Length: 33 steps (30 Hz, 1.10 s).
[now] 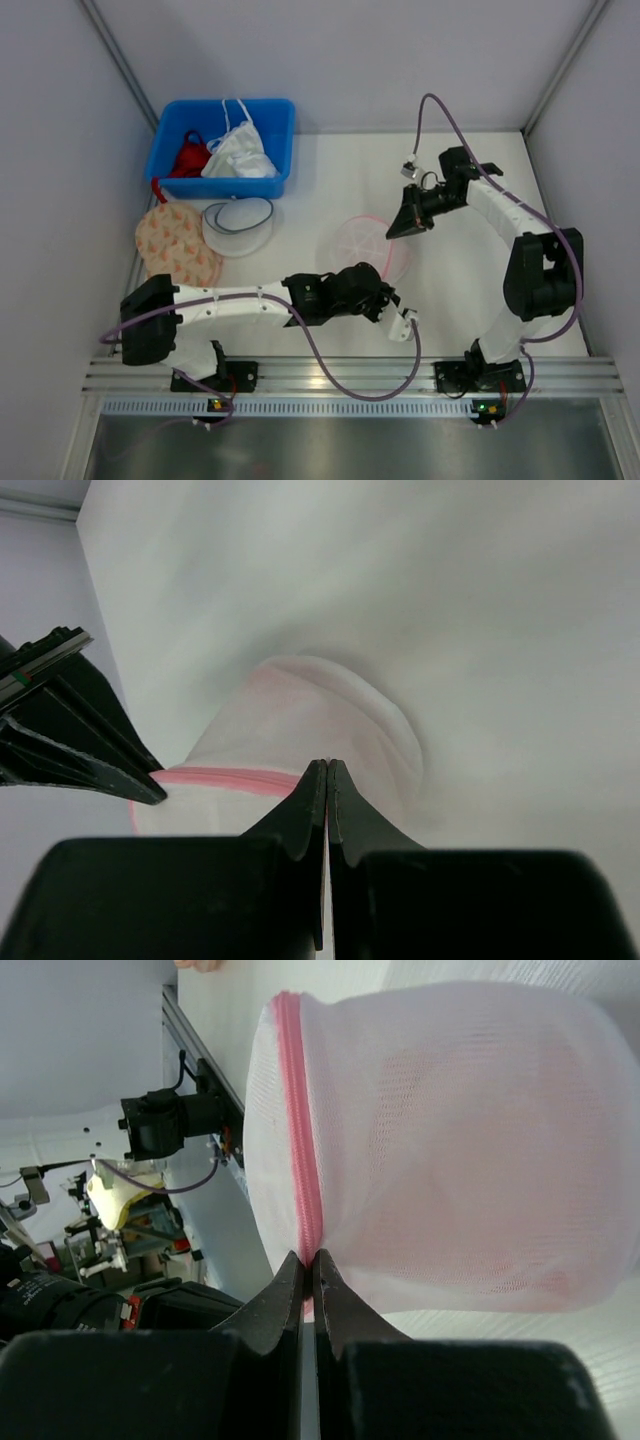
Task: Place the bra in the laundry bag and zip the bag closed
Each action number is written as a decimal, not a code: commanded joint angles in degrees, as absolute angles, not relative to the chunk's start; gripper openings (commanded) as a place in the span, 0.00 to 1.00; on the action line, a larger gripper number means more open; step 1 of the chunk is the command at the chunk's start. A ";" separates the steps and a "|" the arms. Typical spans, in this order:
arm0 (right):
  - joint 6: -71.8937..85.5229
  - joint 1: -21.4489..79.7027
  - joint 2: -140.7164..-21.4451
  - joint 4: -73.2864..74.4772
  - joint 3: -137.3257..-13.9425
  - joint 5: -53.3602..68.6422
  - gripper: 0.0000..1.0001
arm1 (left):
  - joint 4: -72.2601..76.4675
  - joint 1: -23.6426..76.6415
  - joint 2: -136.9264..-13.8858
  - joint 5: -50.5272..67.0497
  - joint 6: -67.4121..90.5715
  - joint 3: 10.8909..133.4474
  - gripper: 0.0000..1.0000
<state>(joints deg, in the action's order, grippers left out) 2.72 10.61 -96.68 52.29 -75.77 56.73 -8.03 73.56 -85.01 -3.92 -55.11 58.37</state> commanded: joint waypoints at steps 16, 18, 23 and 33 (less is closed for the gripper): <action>-3.77 8.18 -97.92 62.46 -86.13 55.99 0.59 | -12.30 75.85 -87.27 -4.22 -43.16 64.24 0.00; -6.41 7.65 -96.95 64.68 -85.61 55.11 0.60 | -12.30 75.15 -88.41 -4.22 -42.71 66.26 0.00; -7.65 7.38 -92.55 65.05 -78.67 54.93 0.61 | -11.52 72.87 -90.52 -4.22 -43.59 69.69 0.00; -4.75 8.08 -94.12 60.73 -71.63 62.31 0.55 | -11.43 68.91 -94.04 -2.29 -43.86 75.06 0.00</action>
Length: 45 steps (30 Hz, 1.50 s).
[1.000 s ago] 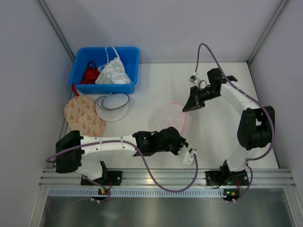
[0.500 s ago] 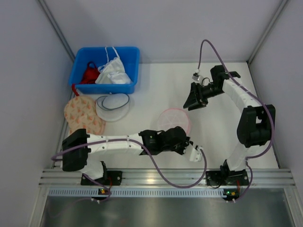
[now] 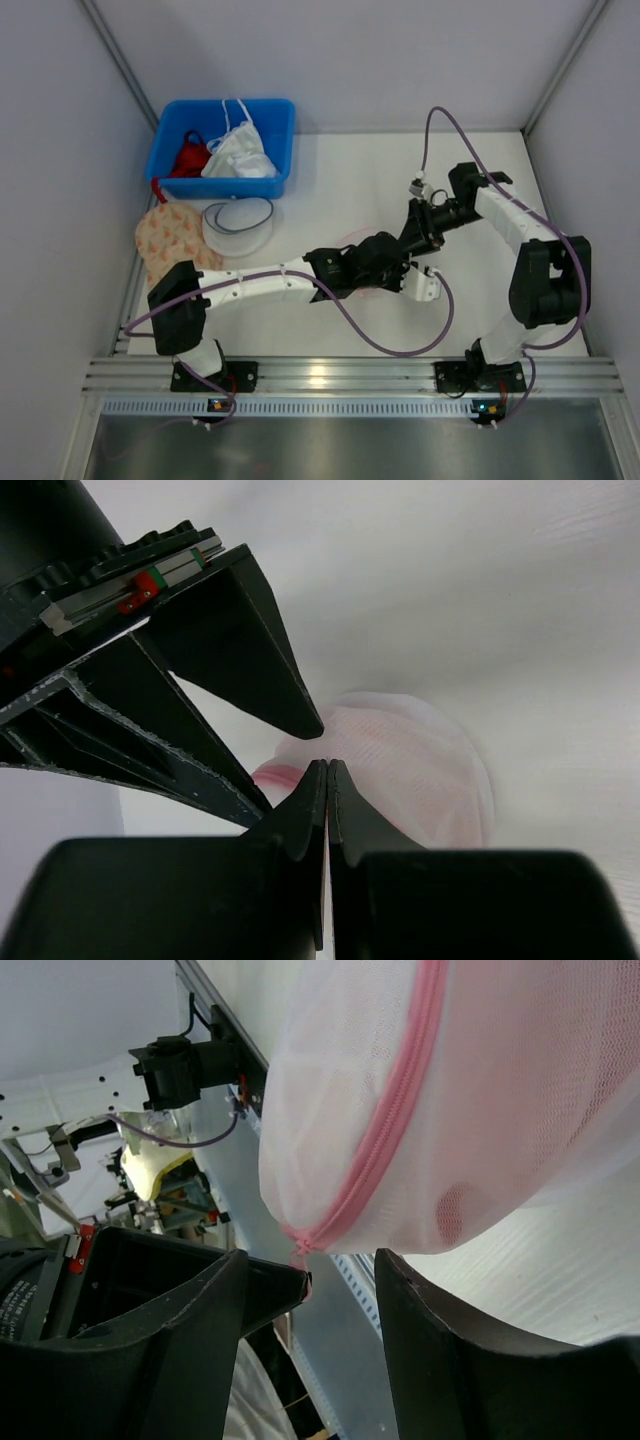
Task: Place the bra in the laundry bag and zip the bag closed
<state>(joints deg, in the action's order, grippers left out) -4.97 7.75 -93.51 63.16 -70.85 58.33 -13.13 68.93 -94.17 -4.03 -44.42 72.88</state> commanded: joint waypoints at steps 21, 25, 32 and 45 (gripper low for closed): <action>-2.90 7.56 -98.08 56.69 -77.95 57.75 0.00 | -14.77 70.40 -87.64 3.95 -41.40 69.18 0.00; -2.55 6.24 -99.75 56.69 -80.50 57.39 0.00 | -14.76 72.07 -85.61 3.08 -40.53 66.27 0.00; -4.92 6.50 -100.37 62.30 -81.48 56.52 0.55 | -14.59 72.77 -85.95 0.62 -41.04 66.27 0.00; -6.86 10.10 -97.37 62.24 -72.43 54.49 0.68 | -13.18 72.69 -89.38 -1.30 -42.01 69.17 0.00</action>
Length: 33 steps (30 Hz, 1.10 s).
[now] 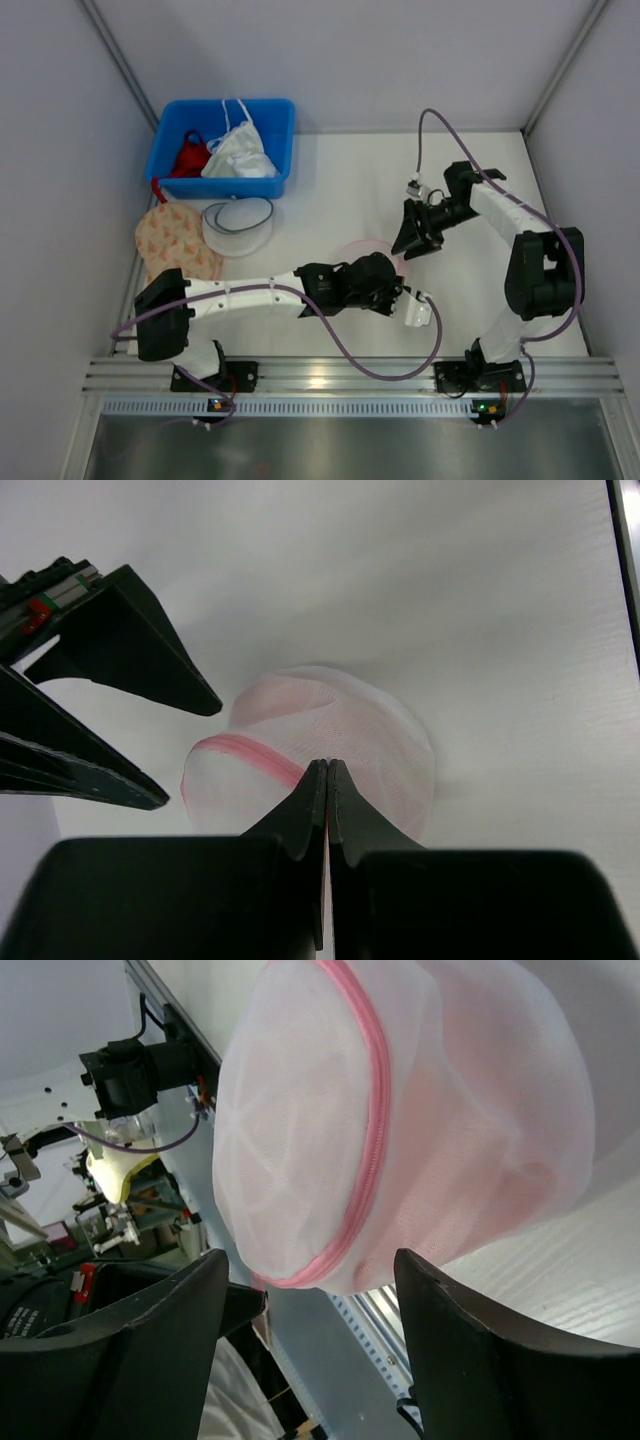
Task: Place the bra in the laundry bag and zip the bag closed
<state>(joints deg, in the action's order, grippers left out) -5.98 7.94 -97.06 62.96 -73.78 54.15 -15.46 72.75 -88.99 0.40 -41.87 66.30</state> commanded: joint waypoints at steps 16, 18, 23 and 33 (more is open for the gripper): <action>-1.49 10.20 -101.42 56.69 -78.82 52.74 0.00 | -15.38 73.12 -85.70 3.33 -39.55 66.19 0.00; -1.67 9.76 -102.57 56.69 -80.32 52.38 0.00 | -16.43 73.30 -85.26 4.48 -38.59 65.83 0.00; -2.37 8.70 -105.03 57.48 -85.33 51.85 0.00 | -17.75 74.27 -83.85 4.83 -35.86 64.86 0.00; -3.16 8.44 -104.94 59.15 -92.19 49.75 0.22 | -17.75 74.18 -85.77 3.61 -32.96 66.61 0.00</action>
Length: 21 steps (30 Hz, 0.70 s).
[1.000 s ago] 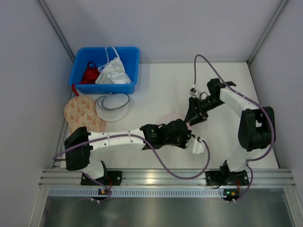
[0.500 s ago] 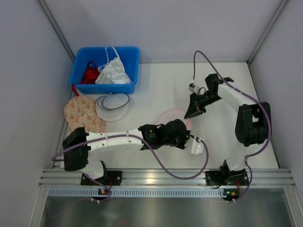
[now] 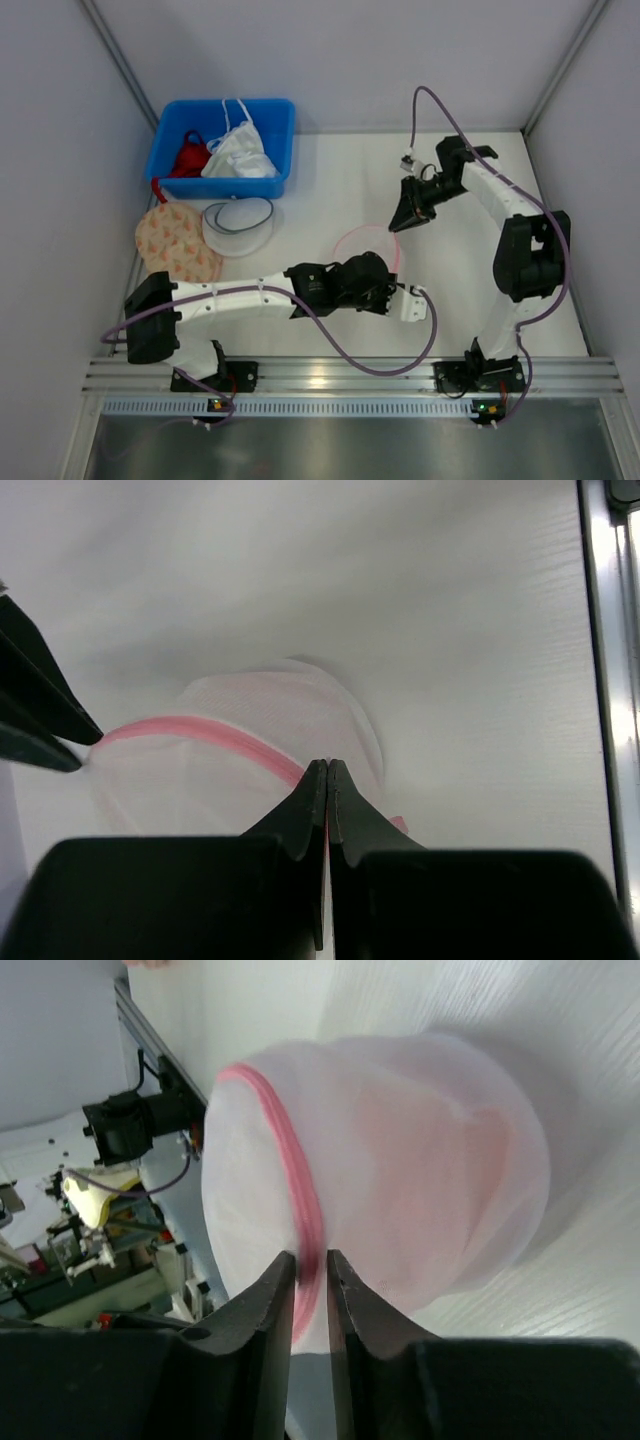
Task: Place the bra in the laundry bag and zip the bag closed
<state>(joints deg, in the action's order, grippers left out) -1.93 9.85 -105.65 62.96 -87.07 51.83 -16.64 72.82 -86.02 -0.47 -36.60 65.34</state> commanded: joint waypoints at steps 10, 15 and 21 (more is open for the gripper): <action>-5.27 3.87 -98.10 67.49 -86.85 51.05 0.63 | -17.75 69.70 -92.28 0.79 -30.76 75.14 0.00; -4.66 4.13 -96.33 68.73 -78.59 56.41 0.63 | -16.53 68.03 -93.25 1.32 -31.55 76.38 0.00; -3.60 6.24 -98.43 67.50 -76.99 59.06 0.60 | -14.77 68.03 -94.13 1.23 -32.17 76.99 0.00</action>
